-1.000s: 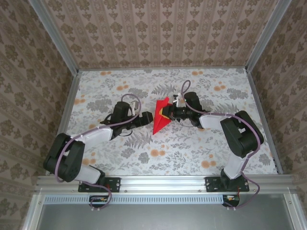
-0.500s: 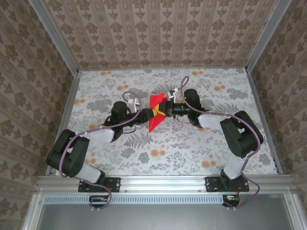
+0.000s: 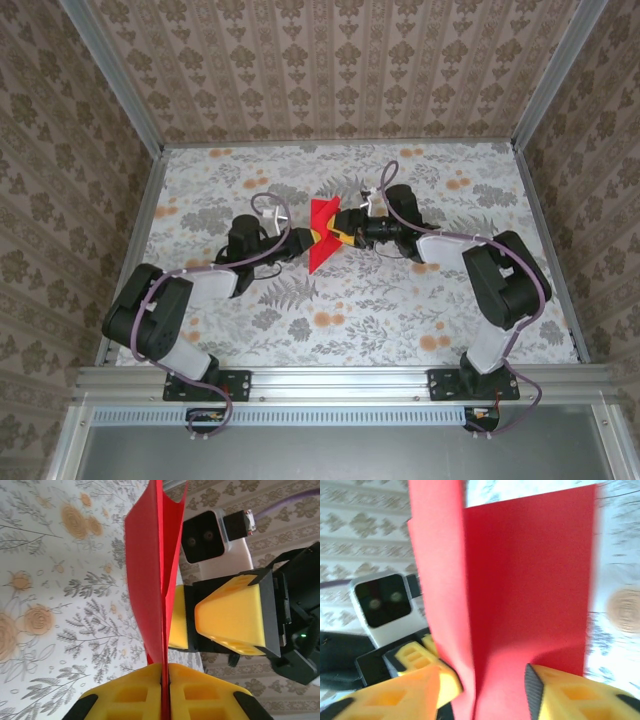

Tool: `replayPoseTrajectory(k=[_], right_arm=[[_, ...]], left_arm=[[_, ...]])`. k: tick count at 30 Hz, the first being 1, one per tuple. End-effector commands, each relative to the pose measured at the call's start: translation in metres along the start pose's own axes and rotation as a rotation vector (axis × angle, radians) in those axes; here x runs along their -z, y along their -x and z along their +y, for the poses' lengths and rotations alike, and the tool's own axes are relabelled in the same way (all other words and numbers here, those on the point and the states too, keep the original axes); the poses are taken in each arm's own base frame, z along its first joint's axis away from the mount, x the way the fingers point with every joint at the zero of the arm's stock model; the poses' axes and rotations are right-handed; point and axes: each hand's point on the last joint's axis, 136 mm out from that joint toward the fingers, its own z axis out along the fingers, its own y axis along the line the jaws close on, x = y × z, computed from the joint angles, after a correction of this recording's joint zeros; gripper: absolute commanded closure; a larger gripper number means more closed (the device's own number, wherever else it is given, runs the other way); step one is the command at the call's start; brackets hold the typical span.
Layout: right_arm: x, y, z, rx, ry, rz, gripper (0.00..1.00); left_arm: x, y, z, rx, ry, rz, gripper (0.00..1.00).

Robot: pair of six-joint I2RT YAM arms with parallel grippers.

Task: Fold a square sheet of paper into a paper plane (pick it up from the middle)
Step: Turn over the paper at the center of the table.

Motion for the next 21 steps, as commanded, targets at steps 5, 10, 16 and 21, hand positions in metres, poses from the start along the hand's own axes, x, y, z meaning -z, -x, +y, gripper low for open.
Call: replayPoseTrajectory(k=[5,10,16,21], right_arm=[[0.042,0.010,-0.032,0.106,-0.343,-0.132,0.35],[0.060,0.009,-0.049,0.122,-0.456,-0.191,0.32],[0.078,0.005,-0.071,0.127,-0.582,-0.255,0.26],[0.088,-0.001,-0.087,0.101,-0.640,-0.296,0.24]], left_arm=[[0.033,-0.005,0.060,-0.110,0.499,0.037,0.85],[0.088,0.009,0.081,-0.298,1.004,0.069,0.84],[0.112,0.026,0.079,-0.444,1.320,0.084,0.84],[0.095,0.029,0.080,-0.513,1.453,0.119,0.84]])
